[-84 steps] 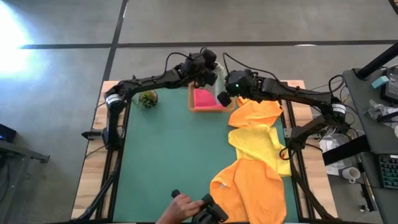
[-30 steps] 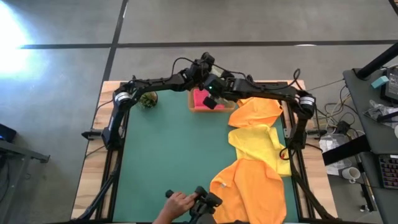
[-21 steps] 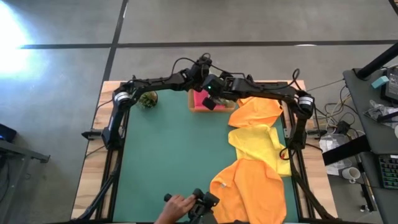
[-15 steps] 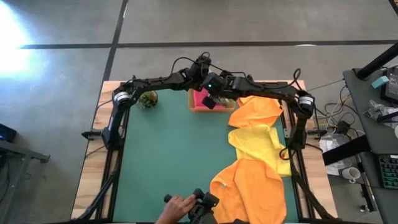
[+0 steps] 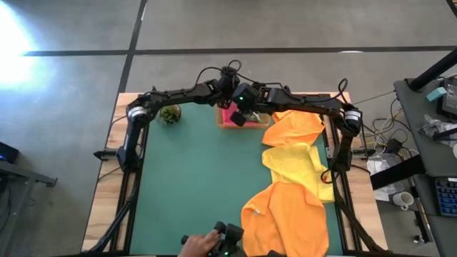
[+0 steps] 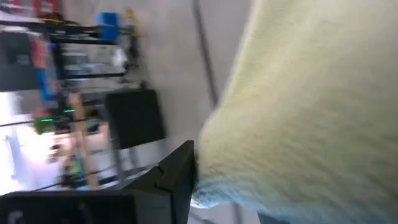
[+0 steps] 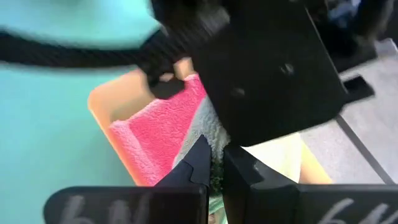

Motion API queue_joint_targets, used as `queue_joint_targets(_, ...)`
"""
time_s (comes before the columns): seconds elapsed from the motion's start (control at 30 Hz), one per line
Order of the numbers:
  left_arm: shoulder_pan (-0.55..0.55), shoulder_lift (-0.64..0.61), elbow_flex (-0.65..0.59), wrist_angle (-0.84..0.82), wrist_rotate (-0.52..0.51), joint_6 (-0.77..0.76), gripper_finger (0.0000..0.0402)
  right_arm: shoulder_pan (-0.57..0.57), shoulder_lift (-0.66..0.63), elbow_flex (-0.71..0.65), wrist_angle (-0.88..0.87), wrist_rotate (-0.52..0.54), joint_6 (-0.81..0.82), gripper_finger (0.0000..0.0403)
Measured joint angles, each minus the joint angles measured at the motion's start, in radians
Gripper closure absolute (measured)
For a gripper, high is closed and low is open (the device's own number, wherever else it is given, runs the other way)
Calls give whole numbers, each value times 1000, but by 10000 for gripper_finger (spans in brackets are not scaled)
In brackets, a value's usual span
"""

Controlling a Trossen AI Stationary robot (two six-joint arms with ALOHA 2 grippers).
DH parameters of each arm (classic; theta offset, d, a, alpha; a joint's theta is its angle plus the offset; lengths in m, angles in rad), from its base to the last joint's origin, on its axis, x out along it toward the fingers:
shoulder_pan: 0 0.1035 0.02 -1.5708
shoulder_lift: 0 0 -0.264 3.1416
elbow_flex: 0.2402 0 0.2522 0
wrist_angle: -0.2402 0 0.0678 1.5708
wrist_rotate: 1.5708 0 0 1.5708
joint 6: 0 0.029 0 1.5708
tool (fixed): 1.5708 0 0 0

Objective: Fold microfiber towels
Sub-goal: Stack the green microfiber towel on top of the pink microfiber towel in the orange bin

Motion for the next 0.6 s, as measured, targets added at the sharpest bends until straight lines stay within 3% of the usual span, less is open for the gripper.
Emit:
queue_joint_targets(0.17, -2, -46, 0, -93, 123, -115, 278, -8, 0, -2, -9, 4, 11, 392)
queue_joint_targets(0.47, 3, -122, 0, -253, 74, -141, 278, -16, 25, -5, 36, -32, 24, 391)
queue_joint_targets(0.6, 7, -164, 0, -339, 51, -184, 278, -17, 39, -2, 48, -39, 18, 373)
